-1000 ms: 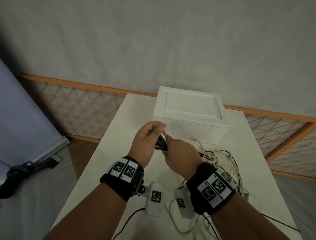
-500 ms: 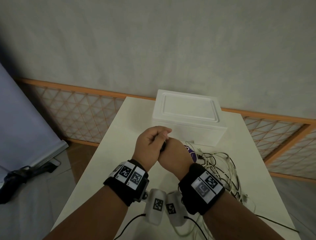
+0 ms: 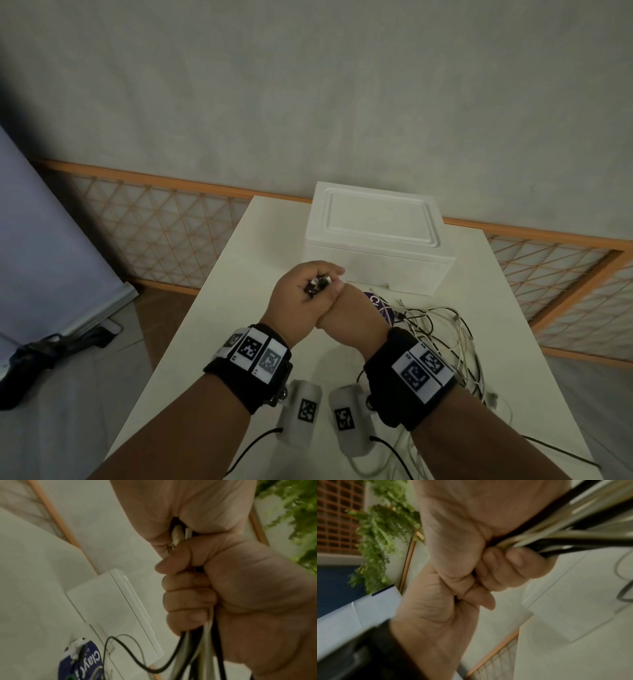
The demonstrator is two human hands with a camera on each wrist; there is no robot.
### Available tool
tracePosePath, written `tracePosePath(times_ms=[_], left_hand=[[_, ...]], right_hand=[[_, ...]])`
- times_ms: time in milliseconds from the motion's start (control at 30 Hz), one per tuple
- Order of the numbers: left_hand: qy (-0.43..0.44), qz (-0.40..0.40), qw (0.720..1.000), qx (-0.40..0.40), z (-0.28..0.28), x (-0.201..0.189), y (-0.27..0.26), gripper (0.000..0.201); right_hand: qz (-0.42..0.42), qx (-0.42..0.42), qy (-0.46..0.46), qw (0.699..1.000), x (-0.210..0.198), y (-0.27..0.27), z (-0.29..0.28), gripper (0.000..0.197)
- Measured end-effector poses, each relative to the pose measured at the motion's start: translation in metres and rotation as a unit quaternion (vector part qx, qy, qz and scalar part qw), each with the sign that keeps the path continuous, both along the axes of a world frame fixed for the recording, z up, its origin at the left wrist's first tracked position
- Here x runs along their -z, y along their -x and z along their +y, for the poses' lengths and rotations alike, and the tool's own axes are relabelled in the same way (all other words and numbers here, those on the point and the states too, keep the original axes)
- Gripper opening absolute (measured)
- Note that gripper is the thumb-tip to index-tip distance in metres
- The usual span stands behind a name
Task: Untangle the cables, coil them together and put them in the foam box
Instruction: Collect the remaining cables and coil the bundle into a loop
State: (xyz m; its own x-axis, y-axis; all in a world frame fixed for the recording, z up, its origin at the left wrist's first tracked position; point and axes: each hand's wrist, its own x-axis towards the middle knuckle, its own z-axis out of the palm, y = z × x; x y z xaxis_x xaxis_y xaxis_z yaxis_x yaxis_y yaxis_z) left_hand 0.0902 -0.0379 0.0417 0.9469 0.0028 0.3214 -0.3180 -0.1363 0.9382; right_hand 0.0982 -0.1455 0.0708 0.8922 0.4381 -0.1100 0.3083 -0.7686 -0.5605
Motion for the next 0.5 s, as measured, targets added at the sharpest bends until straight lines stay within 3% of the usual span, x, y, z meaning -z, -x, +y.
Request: tracePosePath(times_ms=[133,267,367,500], left_hand=[[0.025,0.006,0.998,-0.064,-0.001,0.001,-0.003,0.015],[0.048,0.027,0.996,-0.065,-0.003,-0.001,-0.001,0.019],[0.053,0.049,0.996,-0.053,-0.002,-0.003,-0.001,0.016],[0.087,0.074,0.993,-0.005,0.000,-0.007,-0.003,0.030]], right_hand=[[0.039,0.009,-0.049,0.998,-0.004,0.000,0.003,0.019],[0.082,0.035,-0.124,0.988,-0.005,0.001,0.002,0.003],[0.127,0.088,-0.169,0.974,-0.001,0.000,0.002,0.007],[0.139,0.130,-0.182,0.965,0.005,-0.002,0.004,0.017]])
